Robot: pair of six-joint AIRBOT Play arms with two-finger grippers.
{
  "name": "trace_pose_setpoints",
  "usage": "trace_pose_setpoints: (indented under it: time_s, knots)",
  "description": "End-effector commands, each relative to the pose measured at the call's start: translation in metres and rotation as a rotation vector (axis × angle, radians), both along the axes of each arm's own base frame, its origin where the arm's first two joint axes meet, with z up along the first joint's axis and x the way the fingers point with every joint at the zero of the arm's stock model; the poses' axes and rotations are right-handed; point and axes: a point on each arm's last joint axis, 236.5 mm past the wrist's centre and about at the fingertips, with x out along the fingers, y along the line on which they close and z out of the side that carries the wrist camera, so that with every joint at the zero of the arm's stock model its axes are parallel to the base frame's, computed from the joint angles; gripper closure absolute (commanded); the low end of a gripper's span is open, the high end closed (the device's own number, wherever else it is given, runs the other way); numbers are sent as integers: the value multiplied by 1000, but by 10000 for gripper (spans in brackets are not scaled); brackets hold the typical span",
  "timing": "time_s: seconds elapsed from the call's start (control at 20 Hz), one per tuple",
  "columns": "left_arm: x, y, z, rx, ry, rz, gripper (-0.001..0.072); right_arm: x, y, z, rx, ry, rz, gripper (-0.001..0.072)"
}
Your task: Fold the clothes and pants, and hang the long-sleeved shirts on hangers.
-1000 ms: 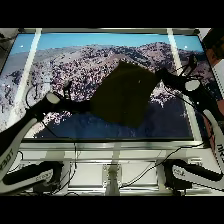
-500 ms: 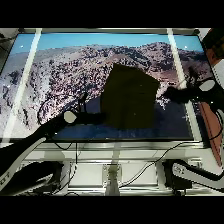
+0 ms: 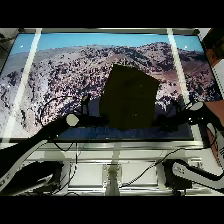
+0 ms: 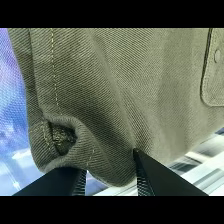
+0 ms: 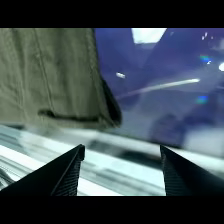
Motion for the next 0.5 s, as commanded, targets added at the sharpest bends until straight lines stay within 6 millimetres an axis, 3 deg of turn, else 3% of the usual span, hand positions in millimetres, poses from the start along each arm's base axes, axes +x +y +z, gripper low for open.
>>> trace_pose_setpoints:
  time_s: [0.0, 0.4, 0.45]
  knots:
    - [1, 1, -3, 10, -5, 1, 364, 10, 19, -17, 65, -31, -188, 169]
    - [25, 27, -10, 18, 12, 93, 319, 44, 16, -19, 80, -120, -359, 179]
    - [28, 31, -10, 18, 12, 107, 157, 46, 13, -20, 69, -128, -364, 180]
